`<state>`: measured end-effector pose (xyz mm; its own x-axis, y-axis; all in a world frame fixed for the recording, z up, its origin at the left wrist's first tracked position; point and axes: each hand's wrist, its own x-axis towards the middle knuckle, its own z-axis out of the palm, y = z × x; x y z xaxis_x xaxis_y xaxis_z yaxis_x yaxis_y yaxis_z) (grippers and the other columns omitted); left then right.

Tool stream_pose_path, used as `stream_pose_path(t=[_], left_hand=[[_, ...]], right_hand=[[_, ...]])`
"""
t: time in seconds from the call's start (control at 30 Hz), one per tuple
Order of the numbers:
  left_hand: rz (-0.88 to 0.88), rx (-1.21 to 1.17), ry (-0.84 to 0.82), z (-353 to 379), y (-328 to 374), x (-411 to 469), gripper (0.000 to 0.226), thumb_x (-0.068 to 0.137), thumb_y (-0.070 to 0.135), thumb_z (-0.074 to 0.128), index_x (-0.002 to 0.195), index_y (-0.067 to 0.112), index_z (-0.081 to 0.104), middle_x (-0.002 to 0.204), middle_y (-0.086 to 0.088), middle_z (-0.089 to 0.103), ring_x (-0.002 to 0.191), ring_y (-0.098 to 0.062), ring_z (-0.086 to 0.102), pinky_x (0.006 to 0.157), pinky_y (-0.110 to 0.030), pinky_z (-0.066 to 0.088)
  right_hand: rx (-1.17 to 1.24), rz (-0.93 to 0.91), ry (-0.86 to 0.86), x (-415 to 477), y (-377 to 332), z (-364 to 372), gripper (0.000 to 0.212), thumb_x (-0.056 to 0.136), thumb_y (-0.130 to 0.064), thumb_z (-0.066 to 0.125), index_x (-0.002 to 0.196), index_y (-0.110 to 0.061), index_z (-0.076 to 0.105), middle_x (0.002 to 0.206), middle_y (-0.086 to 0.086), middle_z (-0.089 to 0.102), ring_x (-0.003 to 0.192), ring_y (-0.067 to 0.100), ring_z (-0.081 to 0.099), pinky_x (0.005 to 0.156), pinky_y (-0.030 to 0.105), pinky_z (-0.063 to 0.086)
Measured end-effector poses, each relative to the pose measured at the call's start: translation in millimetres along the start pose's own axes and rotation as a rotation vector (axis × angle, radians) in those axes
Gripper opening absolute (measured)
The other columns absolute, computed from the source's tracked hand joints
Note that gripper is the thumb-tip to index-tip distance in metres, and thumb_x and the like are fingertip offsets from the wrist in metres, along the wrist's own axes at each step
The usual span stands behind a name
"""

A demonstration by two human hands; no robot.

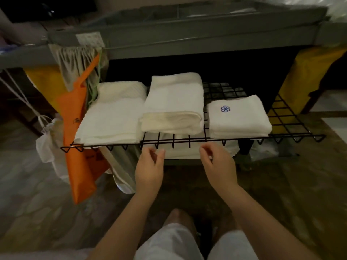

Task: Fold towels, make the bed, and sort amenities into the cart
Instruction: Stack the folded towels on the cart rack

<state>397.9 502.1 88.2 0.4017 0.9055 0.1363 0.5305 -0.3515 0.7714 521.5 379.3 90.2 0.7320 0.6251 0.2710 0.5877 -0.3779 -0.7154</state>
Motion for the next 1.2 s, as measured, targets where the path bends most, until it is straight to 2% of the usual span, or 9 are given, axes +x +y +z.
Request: stream_pose_path(t=[0.13, 0.23, 0.43, 0.53, 0.67, 0.93, 1.07, 1.2], left_hand=[[-0.074, 0.007, -0.059, -13, 9, 16, 0.034, 0.097, 0.046, 0.04, 0.094, 0.014, 0.054, 0.081, 0.005, 0.056, 0.081, -0.016, 0.055, 0.067, -0.031, 0.038], [-0.08, -0.026, -0.039, -16, 11, 25, 0.037, 0.096, 0.046, 0.044, 0.09, 0.011, 0.058, 0.075, 0.0, 0.058, 0.076, -0.018, 0.058, 0.068, -0.035, 0.045], [-0.109, -0.054, -0.035, -13, 14, 25, 0.03, 0.087, 0.04, 0.064, 0.088, 0.012, 0.054, 0.077, 0.002, 0.055, 0.069, -0.008, 0.051, 0.057, -0.02, 0.038], [-0.137, -0.141, -0.006, -13, 12, 28, 0.027, 0.085, 0.033, 0.069, 0.08, 0.01, 0.056, 0.071, 0.001, 0.055, 0.067, -0.012, 0.051, 0.057, -0.021, 0.038], [-0.19, -0.263, -0.001, -11, 9, 33, 0.024, 0.082, 0.027, 0.072, 0.074, 0.009, 0.057, 0.07, -0.002, 0.056, 0.065, -0.012, 0.051, 0.059, -0.024, 0.041], [-0.162, -0.275, 0.064, 5, 24, 73, 0.03, 0.08, 0.027, 0.074, 0.064, 0.016, 0.051, 0.063, 0.005, 0.051, 0.058, -0.005, 0.045, 0.051, -0.012, 0.034], [-0.163, -0.28, 0.078, 20, 37, 115, 0.032, 0.079, 0.027, 0.075, 0.063, 0.016, 0.05, 0.062, 0.004, 0.05, 0.058, -0.006, 0.044, 0.051, -0.013, 0.034], [-0.167, -0.292, 0.078, 36, 46, 156, 0.031, 0.08, 0.027, 0.075, 0.065, 0.015, 0.05, 0.063, 0.003, 0.051, 0.057, -0.008, 0.045, 0.054, -0.022, 0.035]], right_hand=[[0.125, 0.137, -0.013, 7, -9, -9, 0.019, 0.097, -0.037, 0.045, 0.092, -0.023, 0.056, 0.077, -0.007, 0.056, 0.07, 0.005, 0.054, 0.058, 0.017, 0.036], [0.184, 0.179, 0.021, 17, -15, -13, 0.02, 0.096, -0.037, 0.048, 0.092, -0.02, 0.058, 0.078, -0.004, 0.057, 0.07, 0.009, 0.055, 0.059, 0.018, 0.037], [0.18, 0.186, 0.118, 19, -19, 3, 0.017, 0.086, -0.028, 0.067, 0.082, -0.018, 0.054, 0.079, -0.003, 0.053, 0.071, 0.006, 0.049, 0.06, 0.016, 0.036], [0.174, 0.175, 0.187, 20, -18, 9, 0.021, 0.082, -0.024, 0.071, 0.076, -0.018, 0.052, 0.075, -0.001, 0.051, 0.067, 0.008, 0.046, 0.059, 0.016, 0.036], [0.135, 0.132, 0.196, 25, -12, 14, 0.025, 0.08, -0.024, 0.073, 0.071, -0.016, 0.051, 0.071, 0.001, 0.05, 0.064, 0.012, 0.046, 0.058, 0.019, 0.035], [0.204, 0.185, 0.232, 68, -15, 20, 0.027, 0.082, -0.025, 0.072, 0.07, -0.015, 0.049, 0.072, 0.002, 0.05, 0.064, 0.012, 0.043, 0.057, 0.022, 0.035], [0.227, 0.211, 0.276, 111, -15, 26, 0.03, 0.082, -0.026, 0.072, 0.067, -0.017, 0.047, 0.069, 0.0, 0.048, 0.061, 0.01, 0.041, 0.054, 0.022, 0.032], [0.236, 0.23, 0.293, 155, -10, 36, 0.03, 0.082, -0.025, 0.072, 0.068, -0.016, 0.047, 0.069, -0.001, 0.048, 0.06, 0.01, 0.042, 0.054, 0.022, 0.032]])
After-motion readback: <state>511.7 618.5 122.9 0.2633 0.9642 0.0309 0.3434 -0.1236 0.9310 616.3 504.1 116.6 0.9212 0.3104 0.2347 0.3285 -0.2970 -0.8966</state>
